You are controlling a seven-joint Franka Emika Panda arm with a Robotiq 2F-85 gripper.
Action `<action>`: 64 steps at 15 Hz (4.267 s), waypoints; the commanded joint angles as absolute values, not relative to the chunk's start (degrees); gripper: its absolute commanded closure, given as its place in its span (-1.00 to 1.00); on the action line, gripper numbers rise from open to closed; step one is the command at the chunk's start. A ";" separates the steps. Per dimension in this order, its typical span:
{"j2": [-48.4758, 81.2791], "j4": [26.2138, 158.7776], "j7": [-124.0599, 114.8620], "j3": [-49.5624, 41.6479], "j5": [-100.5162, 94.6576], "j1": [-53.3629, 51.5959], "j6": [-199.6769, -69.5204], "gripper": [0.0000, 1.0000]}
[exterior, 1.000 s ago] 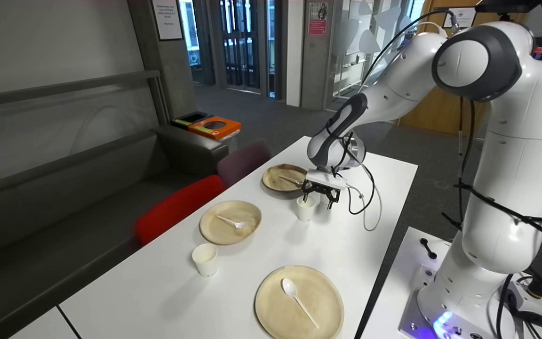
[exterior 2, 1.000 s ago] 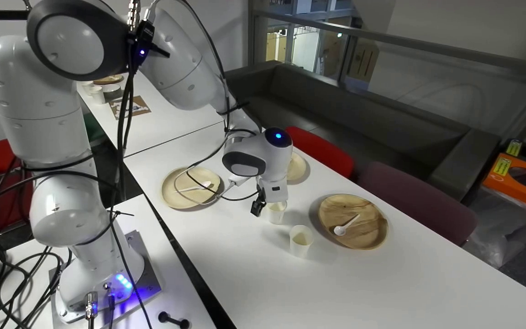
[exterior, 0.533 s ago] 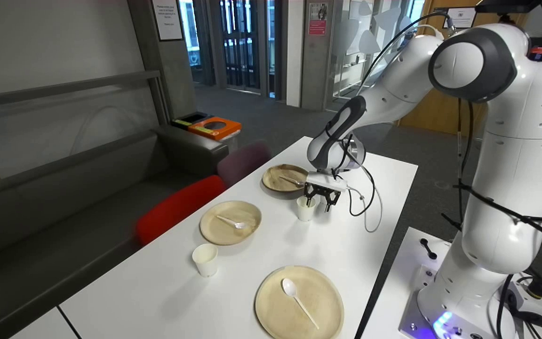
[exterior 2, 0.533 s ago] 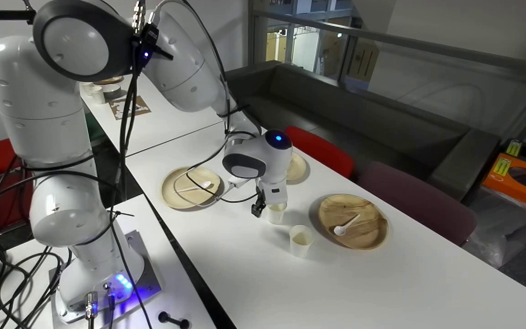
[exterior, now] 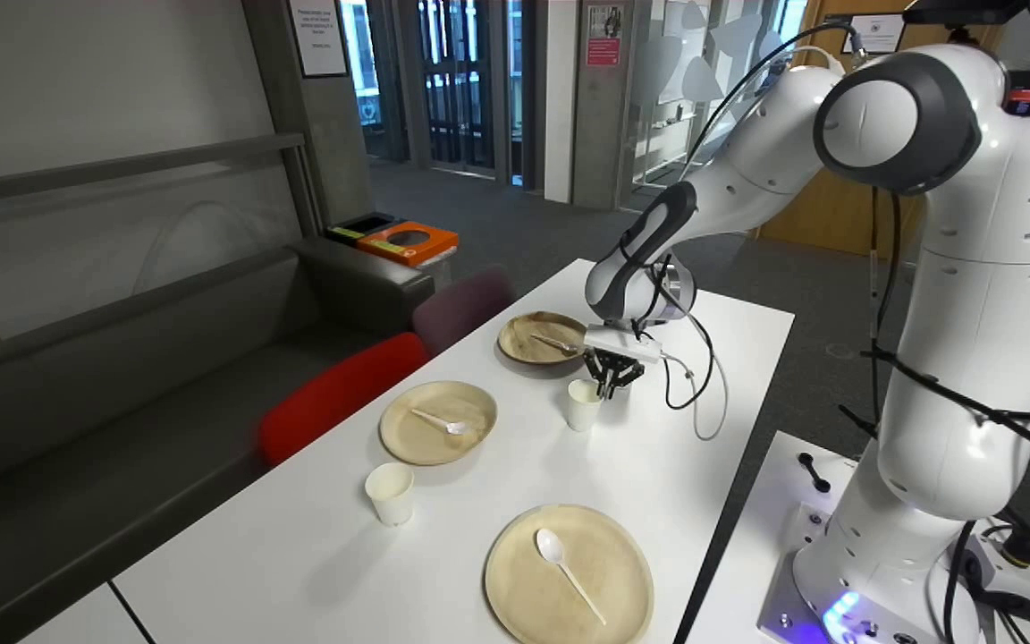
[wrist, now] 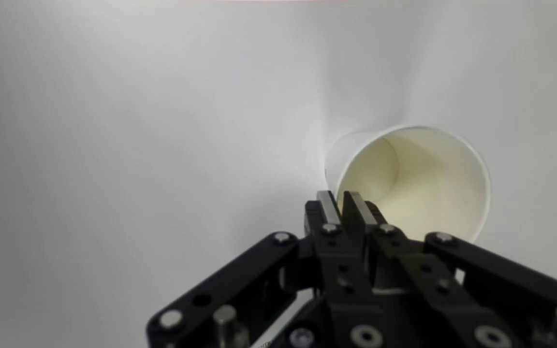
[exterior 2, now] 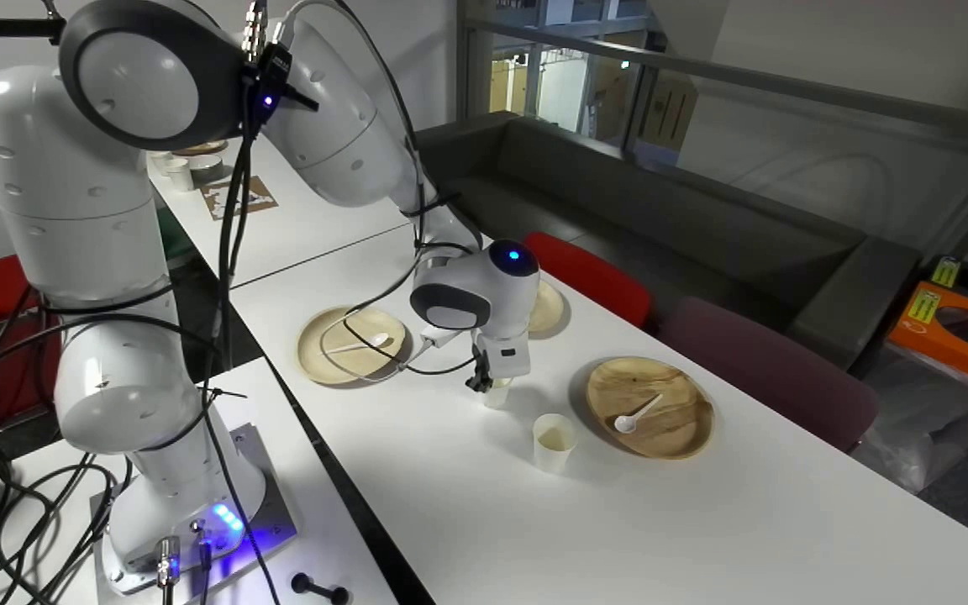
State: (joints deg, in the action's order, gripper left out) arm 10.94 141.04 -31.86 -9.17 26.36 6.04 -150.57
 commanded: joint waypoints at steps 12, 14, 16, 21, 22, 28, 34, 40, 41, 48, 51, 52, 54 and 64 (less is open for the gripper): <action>-1.02 144.88 -33.24 -12.87 21.26 8.13 -149.76 0.99; -3.26 145.24 -32.58 -13.20 21.15 9.41 -149.06 0.99; -5.90 146.09 -32.29 -13.35 21.28 10.48 -148.85 0.99; -10.70 146.82 -31.81 -13.29 21.75 12.61 -146.99 0.99; -11.19 146.79 -31.92 -13.25 21.83 12.97 -146.64 0.99; -9.61 144.95 -33.39 -13.33 21.62 14.87 -145.32 0.99; -6.52 143.59 -34.63 -14.16 21.79 16.32 -145.26 0.99; -2.72 140.94 -37.55 -15.23 21.85 16.84 -146.45 0.99; -2.22 140.42 -38.26 -15.30 21.80 16.89 -146.45 0.99; 1.77 136.75 -41.69 -15.46 21.27 16.31 -146.14 0.99; 3.37 135.53 -42.09 -15.58 21.40 16.14 -145.86 0.99; 3.88 135.18 -42.11 -15.61 21.43 16.09 -145.75 0.99; 4.74 134.67 -42.01 -15.69 21.49 16.02 -145.61 0.99; 7.48 133.10 -41.40 -15.66 22.08 15.76 -144.53 0.99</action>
